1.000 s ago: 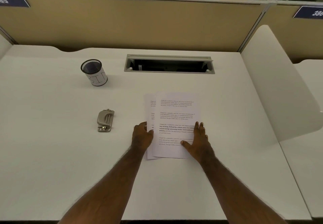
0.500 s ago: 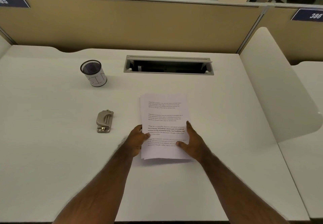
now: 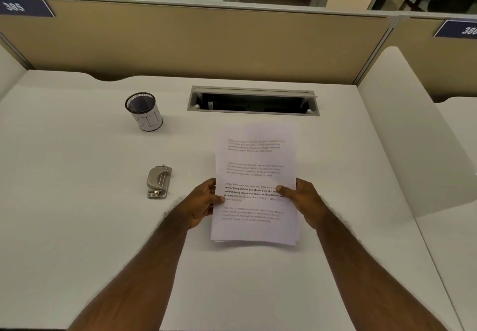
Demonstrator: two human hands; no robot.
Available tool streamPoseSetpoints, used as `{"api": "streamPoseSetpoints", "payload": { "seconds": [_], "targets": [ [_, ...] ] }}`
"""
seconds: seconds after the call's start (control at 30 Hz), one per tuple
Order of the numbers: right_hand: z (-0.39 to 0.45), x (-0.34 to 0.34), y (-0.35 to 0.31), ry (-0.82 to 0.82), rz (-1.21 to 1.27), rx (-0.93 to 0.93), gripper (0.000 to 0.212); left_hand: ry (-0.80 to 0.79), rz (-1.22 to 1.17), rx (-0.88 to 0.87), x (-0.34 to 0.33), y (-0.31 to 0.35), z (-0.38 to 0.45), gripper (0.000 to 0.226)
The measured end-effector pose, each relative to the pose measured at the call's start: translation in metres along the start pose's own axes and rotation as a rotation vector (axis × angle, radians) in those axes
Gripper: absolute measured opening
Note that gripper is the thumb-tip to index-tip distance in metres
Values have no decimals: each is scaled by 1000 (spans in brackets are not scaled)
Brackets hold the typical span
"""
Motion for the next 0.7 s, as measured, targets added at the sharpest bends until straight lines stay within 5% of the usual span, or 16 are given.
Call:
{"api": "streamPoseSetpoints", "payload": {
  "seconds": [0.13,0.37,0.7],
  "targets": [
    [-11,-6,-20,19,9,108,25,9,0,-194,-7,35,-2,52],
    [-25,-10,-52,40,-30,294,23,62,17,-560,-28,106,-15,31],
    [-24,-12,-44,59,-39,259,22,33,260,-494,-34,86,-14,38]
  ]
}}
Point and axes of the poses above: each hand's wrist, its own z-axis towards the middle knuckle, its own x-axis out of the back of the hand, y = z × x, the point moved 1 cm from there along z, towards the middle knuckle, and after that the axes turned 7 degrees about -x, right-handed, at the moved point
